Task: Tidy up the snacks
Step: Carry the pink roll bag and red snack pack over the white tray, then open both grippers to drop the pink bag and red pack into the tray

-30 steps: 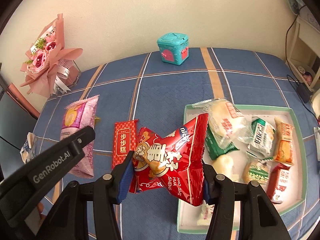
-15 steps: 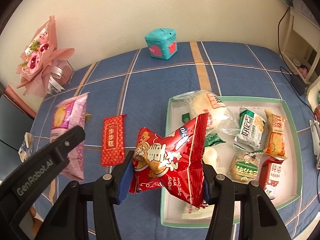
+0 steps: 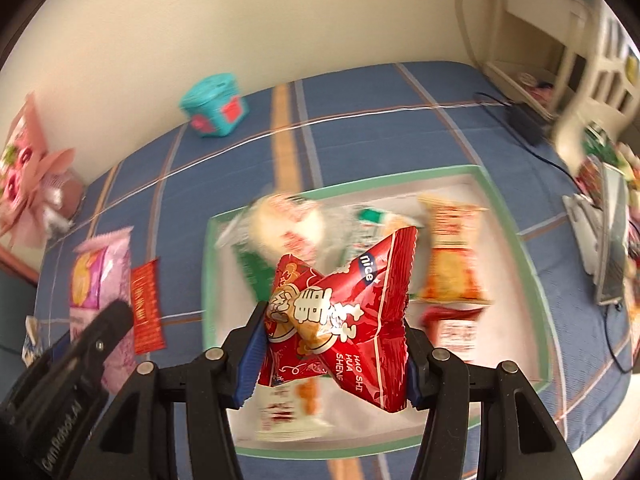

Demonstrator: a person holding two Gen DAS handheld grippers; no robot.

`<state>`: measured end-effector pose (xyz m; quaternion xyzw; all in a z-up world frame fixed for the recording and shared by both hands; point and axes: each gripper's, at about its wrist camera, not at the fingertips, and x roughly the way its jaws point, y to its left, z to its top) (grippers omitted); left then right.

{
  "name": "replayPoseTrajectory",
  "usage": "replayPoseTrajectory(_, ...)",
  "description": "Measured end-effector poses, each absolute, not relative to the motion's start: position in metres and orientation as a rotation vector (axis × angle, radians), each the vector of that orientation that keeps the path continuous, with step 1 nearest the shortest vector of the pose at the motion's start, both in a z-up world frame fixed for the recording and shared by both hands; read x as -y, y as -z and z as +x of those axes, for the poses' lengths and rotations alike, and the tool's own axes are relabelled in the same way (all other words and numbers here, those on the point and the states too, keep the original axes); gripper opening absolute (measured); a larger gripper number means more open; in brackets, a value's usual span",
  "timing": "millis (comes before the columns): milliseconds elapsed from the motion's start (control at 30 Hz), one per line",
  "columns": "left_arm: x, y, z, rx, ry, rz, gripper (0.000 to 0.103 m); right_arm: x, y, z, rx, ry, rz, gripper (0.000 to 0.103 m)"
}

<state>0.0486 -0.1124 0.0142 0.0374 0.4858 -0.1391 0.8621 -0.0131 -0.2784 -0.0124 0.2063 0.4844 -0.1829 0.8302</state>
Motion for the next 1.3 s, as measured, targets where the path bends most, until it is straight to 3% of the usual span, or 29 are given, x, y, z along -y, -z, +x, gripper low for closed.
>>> replayPoseTrajectory(400,0.168,-0.005,0.023,-1.025,0.392,0.187,0.040,0.335,0.012,-0.038,-1.015,0.482,0.501,0.059)
replayPoseTrajectory(1300,0.222,0.039,0.015,-1.079,0.445,0.353,0.041,0.337,0.054,-0.023,-1.121,0.443,0.516,0.060)
